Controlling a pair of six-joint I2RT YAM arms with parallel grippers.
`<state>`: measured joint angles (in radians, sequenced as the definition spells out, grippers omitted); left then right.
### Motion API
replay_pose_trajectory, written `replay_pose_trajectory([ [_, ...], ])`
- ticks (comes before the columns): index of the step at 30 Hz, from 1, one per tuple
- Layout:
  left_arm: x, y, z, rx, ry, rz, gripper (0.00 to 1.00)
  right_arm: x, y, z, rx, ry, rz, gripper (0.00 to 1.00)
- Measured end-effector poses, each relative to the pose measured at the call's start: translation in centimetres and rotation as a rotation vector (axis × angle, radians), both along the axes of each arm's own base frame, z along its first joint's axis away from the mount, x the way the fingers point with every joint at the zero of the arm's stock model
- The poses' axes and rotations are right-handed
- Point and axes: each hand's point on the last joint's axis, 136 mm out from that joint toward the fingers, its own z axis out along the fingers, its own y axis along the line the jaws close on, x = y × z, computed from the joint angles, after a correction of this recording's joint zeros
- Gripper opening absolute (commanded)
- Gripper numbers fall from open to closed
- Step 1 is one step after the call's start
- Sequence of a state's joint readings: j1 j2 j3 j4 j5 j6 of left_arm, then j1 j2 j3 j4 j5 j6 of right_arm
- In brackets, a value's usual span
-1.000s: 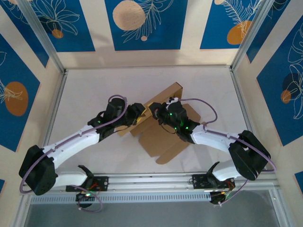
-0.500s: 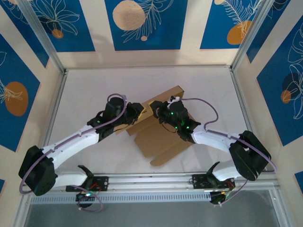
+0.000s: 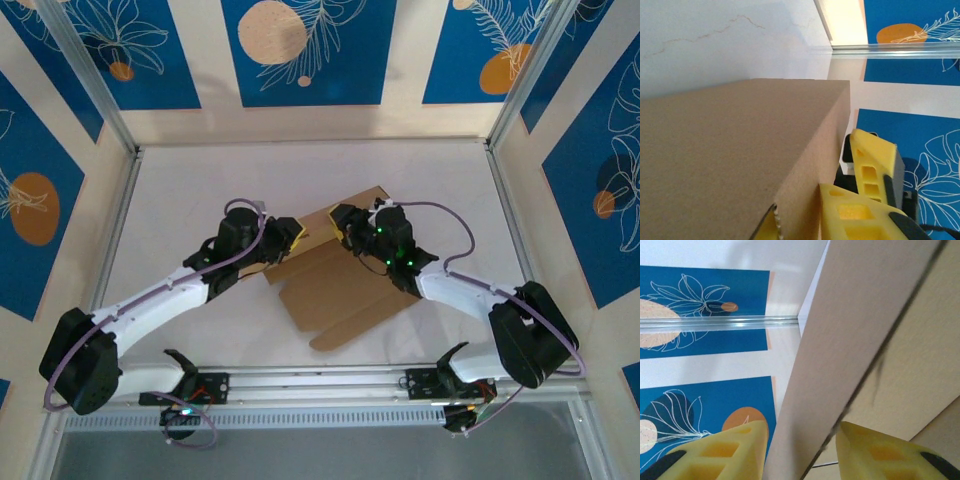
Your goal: Fold the paper box
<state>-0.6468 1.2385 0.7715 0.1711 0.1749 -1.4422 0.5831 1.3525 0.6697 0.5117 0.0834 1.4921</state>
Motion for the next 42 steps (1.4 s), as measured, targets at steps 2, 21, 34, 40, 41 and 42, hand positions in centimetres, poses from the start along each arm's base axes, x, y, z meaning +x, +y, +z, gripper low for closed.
replay_pose_trajectory([
  [2,0.0,-0.1,0.2,-0.007,-0.004,-0.006,0.21,0.7,-0.6,0.1,0.013,-0.007,-0.009,0.28],
  [21,-0.7,3.8,-0.2,0.113,-0.044,-0.048,0.60,2.0,-3.7,1.5,0.063,0.021,-0.150,0.00],
  [34,-4.1,5.8,-0.6,0.369,-0.237,-0.096,0.60,3.8,-6.0,4.5,0.087,0.055,-0.253,0.00],
  [40,-4.9,4.4,-3.1,0.496,-0.278,-0.126,0.58,3.7,-6.0,4.3,0.096,0.074,-0.260,0.00],
  [41,-4.7,4.2,-3.8,0.518,-0.276,-0.123,0.58,3.7,-6.0,4.3,0.096,0.077,-0.261,0.00],
  [42,-4.6,4.0,-4.4,0.537,-0.271,-0.121,0.58,3.7,-6.0,4.3,0.097,0.080,-0.262,0.00],
])
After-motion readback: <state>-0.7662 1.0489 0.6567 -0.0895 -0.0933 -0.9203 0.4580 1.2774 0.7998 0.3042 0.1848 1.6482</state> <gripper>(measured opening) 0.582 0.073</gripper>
